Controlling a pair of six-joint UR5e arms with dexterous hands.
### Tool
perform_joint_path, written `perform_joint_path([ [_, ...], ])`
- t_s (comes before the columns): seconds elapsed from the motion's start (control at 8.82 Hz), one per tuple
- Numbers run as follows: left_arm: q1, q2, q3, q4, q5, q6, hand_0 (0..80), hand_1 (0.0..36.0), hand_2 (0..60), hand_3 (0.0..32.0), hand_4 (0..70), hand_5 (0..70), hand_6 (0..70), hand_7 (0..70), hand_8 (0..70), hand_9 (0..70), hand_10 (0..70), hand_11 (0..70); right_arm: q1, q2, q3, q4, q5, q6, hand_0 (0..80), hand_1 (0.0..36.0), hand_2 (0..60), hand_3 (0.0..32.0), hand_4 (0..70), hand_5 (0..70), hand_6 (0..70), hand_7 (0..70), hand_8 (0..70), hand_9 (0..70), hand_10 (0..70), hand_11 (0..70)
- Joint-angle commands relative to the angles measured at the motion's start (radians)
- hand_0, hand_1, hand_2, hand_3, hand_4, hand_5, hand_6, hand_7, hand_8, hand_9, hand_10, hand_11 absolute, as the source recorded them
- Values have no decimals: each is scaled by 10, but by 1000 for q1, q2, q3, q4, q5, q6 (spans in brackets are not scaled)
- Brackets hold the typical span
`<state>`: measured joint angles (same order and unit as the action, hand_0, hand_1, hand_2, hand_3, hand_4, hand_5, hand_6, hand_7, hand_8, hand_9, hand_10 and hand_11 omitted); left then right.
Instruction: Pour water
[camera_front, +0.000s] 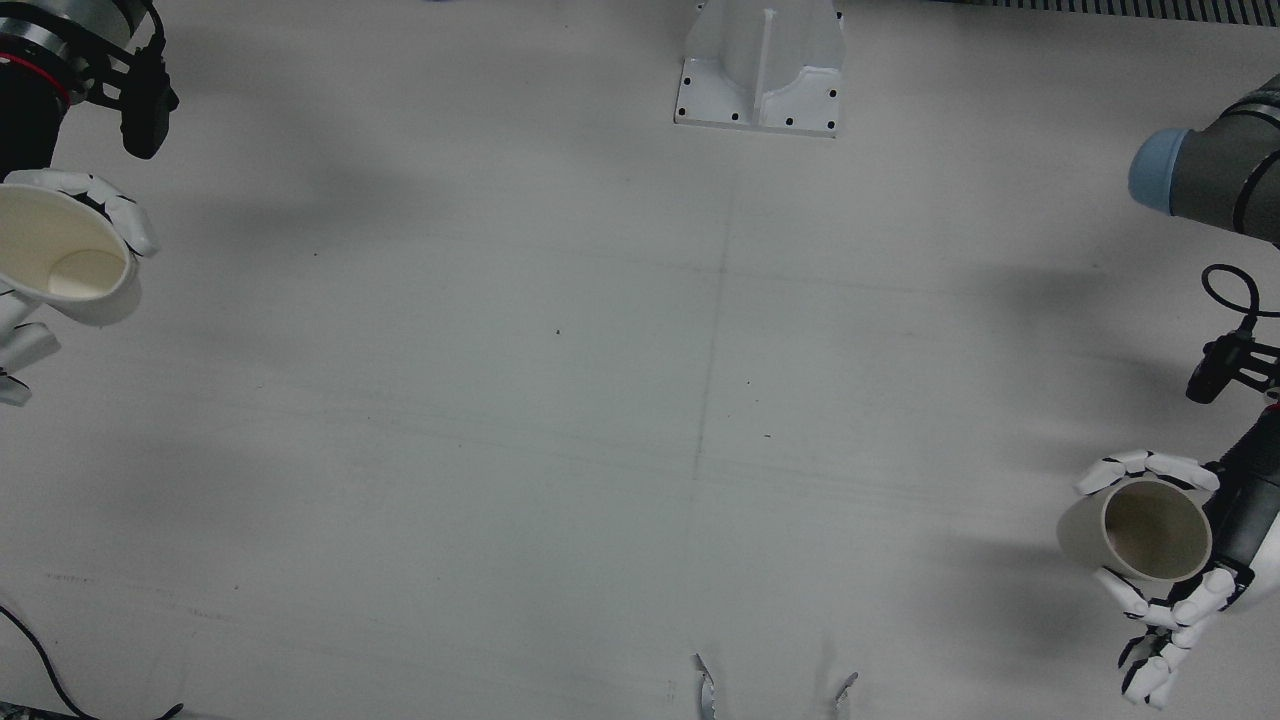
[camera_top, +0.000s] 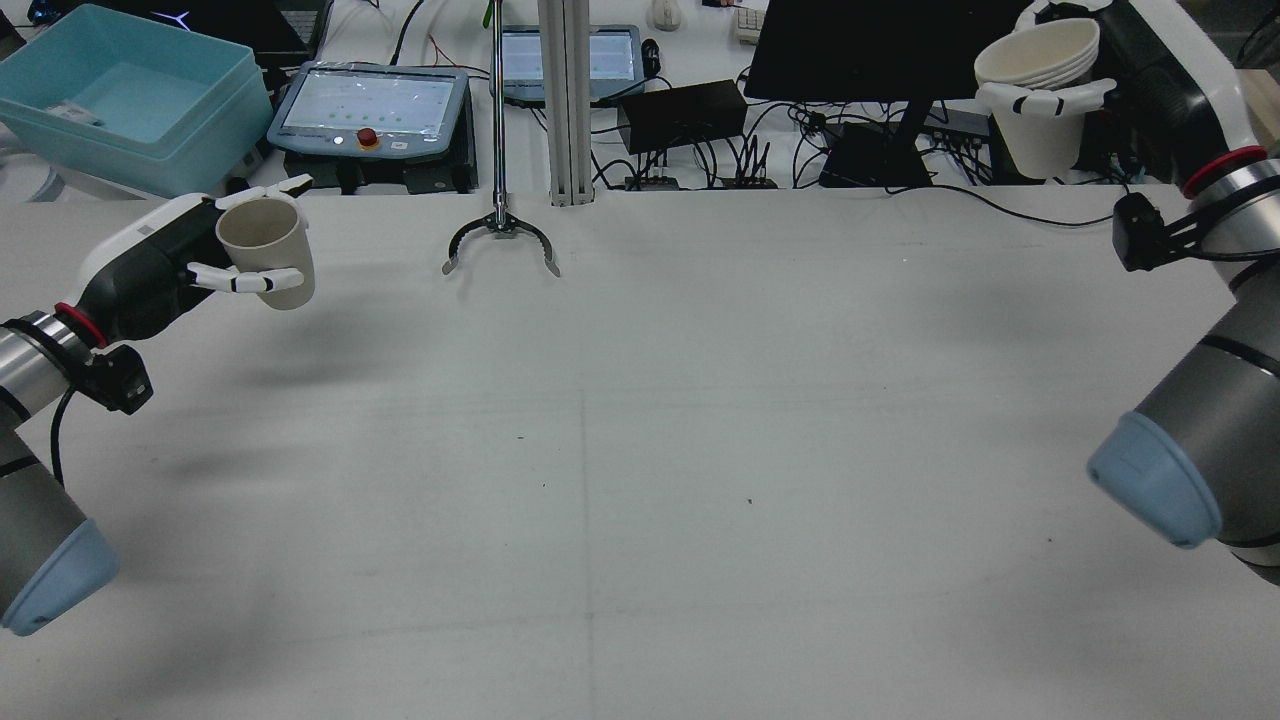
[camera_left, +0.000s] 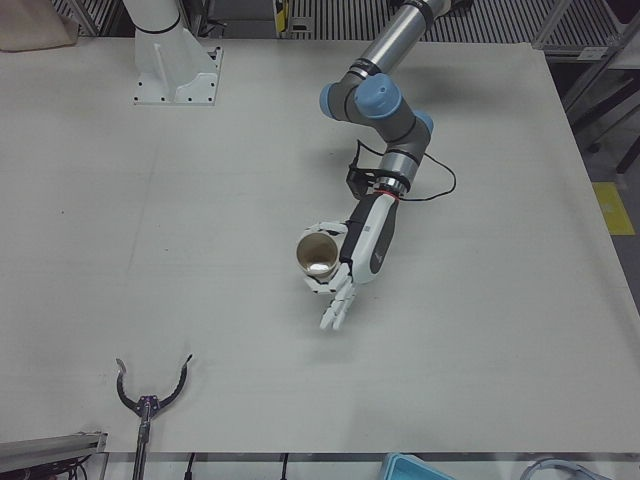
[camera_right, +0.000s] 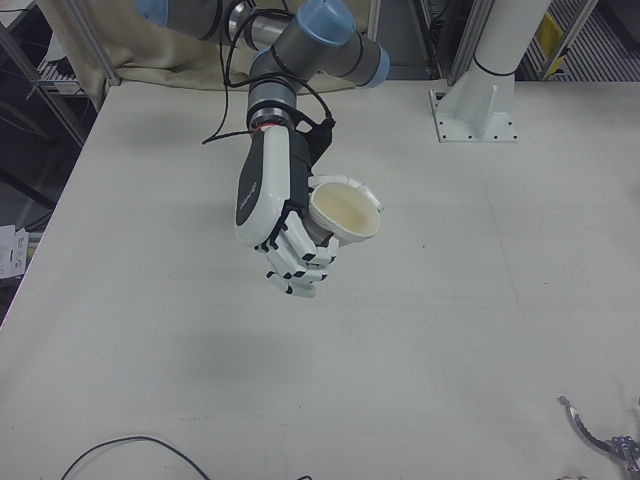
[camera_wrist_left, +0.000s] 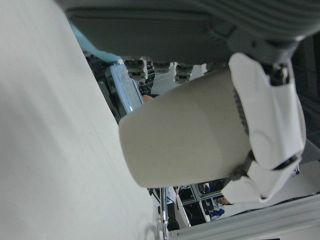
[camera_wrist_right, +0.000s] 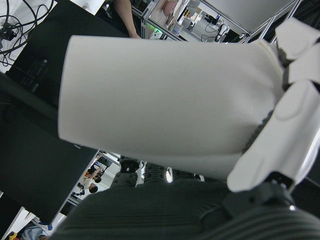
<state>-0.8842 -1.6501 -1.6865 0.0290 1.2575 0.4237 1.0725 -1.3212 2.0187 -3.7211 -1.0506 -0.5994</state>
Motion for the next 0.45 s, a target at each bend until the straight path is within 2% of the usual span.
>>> perform_joint_path([
  [0.0,-5,168,66,-165,-96,-37,385,360,600,0,246,609,30,85,13,28,43,84,-3,-10,-124,98,11,91,463,170,484,0,170,618,443,558,433,590,258,384],
  [0.34,-2,171,200,-286,-124,-30,377,360,600,0,237,581,22,72,13,26,44,84,-8,-15,-141,95,14,92,465,164,470,0,184,617,464,580,448,609,262,389],
])
